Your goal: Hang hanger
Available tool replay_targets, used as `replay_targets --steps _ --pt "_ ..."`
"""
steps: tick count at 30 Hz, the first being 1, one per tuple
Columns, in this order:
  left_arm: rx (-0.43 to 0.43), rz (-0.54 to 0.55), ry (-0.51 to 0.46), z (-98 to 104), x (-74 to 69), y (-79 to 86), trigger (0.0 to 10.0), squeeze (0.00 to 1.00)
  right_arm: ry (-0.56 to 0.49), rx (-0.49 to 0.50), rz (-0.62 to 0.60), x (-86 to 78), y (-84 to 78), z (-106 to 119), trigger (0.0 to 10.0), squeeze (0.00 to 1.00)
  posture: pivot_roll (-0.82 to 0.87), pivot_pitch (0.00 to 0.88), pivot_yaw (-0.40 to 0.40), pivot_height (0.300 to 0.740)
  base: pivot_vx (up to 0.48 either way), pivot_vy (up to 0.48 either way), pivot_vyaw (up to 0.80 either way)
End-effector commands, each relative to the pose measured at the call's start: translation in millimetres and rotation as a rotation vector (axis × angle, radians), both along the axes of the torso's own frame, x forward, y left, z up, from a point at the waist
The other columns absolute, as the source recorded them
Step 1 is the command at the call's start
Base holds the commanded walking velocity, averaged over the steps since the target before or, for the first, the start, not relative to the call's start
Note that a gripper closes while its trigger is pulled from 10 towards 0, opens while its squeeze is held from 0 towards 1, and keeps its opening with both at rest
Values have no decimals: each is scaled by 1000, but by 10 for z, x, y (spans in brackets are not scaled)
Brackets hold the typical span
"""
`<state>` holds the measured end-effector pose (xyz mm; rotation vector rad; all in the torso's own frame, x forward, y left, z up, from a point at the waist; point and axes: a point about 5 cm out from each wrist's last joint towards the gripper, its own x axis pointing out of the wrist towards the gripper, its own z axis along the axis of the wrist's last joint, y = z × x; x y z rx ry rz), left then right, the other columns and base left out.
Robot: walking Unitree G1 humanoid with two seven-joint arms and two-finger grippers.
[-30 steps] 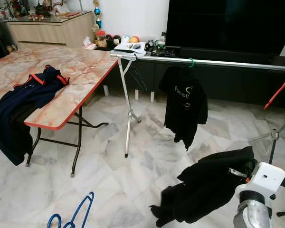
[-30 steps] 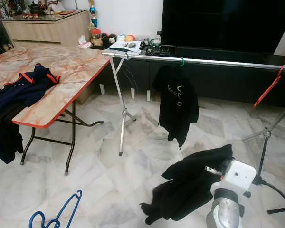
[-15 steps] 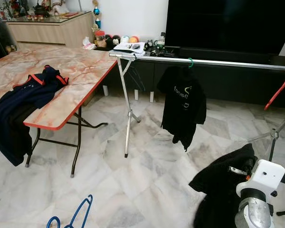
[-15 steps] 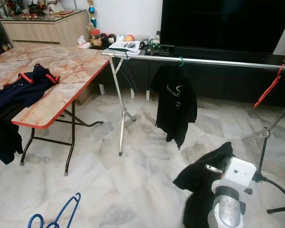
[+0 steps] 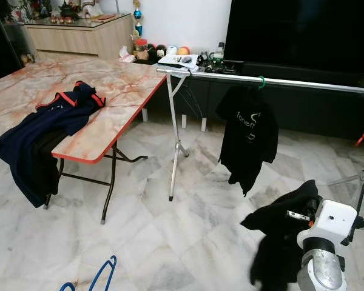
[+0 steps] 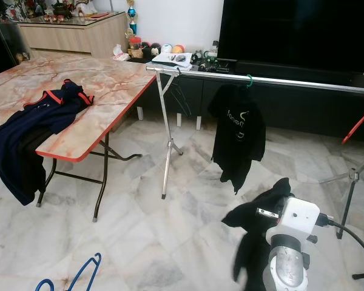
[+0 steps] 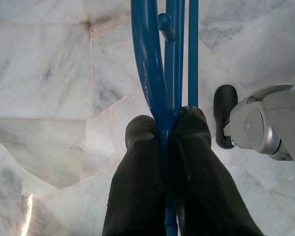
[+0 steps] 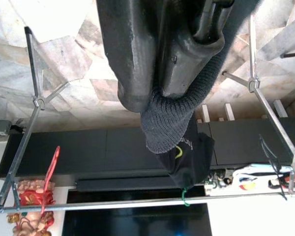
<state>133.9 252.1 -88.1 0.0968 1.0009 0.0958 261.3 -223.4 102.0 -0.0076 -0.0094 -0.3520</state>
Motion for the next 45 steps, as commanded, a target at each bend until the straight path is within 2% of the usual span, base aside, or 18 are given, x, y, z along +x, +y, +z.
replay_targets --steps 1,45 --pt "9 4 24 -14 -48 23 10000 0 -10 -10 7 28 8 43 10000 0 95 0 27 740 0 277 0" --pt "2 14 22 -11 -33 20 10000 0 -6 6 10 89 40 48 10000 0 107 0 27 740 0 322 0"
